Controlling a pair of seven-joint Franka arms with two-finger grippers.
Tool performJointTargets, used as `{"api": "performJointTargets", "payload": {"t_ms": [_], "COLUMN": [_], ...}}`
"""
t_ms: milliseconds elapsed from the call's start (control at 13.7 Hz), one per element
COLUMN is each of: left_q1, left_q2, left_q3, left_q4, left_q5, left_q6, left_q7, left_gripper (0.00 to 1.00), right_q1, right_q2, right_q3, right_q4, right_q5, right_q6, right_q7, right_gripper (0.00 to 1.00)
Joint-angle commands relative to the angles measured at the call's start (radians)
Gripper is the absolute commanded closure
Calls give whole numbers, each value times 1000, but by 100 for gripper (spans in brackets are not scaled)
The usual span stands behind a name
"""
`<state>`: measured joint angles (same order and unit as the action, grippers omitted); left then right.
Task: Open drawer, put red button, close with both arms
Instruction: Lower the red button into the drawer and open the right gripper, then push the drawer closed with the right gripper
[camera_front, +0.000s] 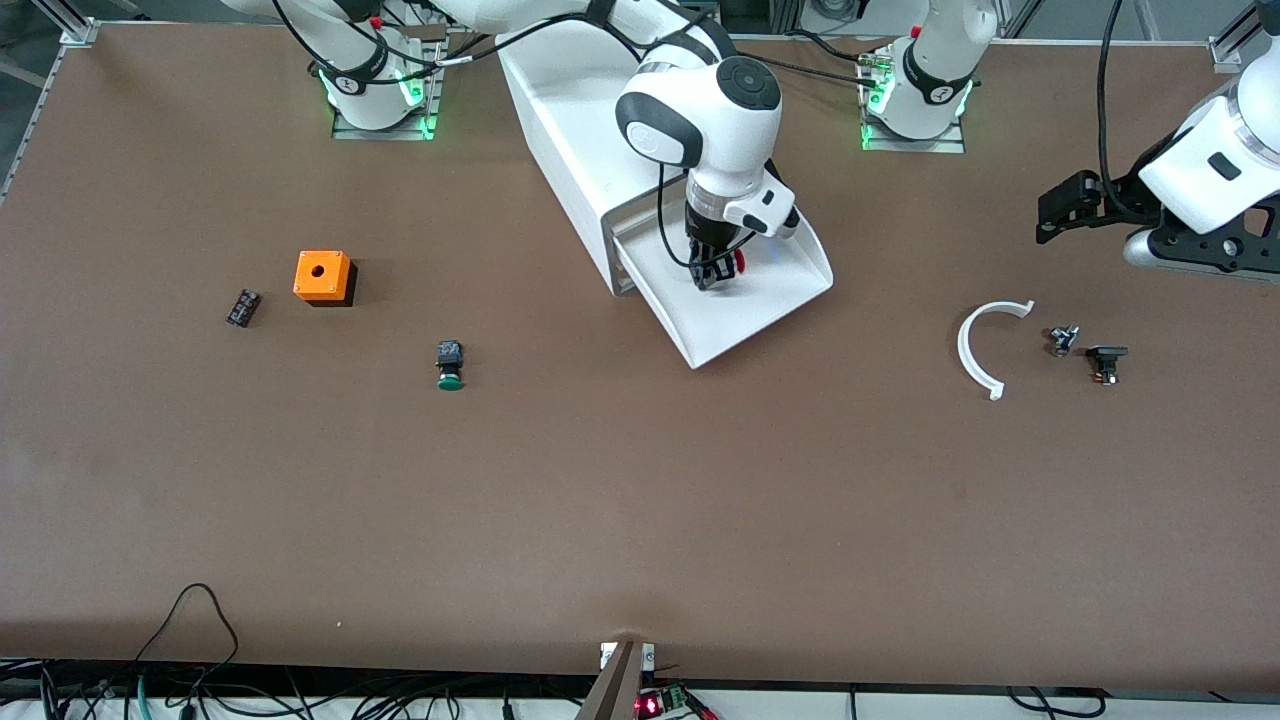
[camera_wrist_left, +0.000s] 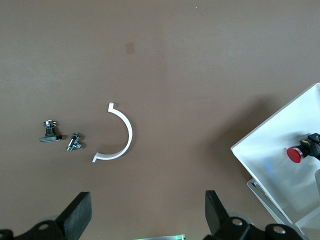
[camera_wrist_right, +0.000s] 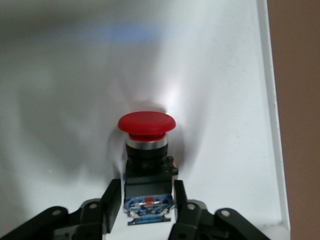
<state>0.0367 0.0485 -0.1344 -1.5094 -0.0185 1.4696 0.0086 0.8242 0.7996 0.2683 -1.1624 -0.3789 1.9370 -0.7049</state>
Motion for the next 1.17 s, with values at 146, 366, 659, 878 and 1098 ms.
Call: {"api": "performJointTargets", "payload": {"t_ms": [146,366,659,878,1098], "left_q1": [3,15,11,8,6], "left_q2": [-9,1,46,68,105], "left_q3": [2,15,4,-1,1], "left_q4": [-5,-3,9,-21,-55], "left_q5": [29,28,17,0,-82], "left_q6": [-21,-18,-21,-28,21], "left_q7": [-7,5,2,39,56], "left_gripper": [0,0,0,0,0], "right_q1": [13,12,-2,-66,-134], "right_q2": [0,-48,-124,-204,-241], "right_q3": [-3,-3,-50,-84,-95], "right_q4": [43,68,119,118,112], "right_q5": [-40,-75,-185,-143,-95], "right_q6": [-26,-65,-84,-84,-177], "right_q7": [94,235,349,458,651], "right_gripper": [0,0,0,0,0]}}
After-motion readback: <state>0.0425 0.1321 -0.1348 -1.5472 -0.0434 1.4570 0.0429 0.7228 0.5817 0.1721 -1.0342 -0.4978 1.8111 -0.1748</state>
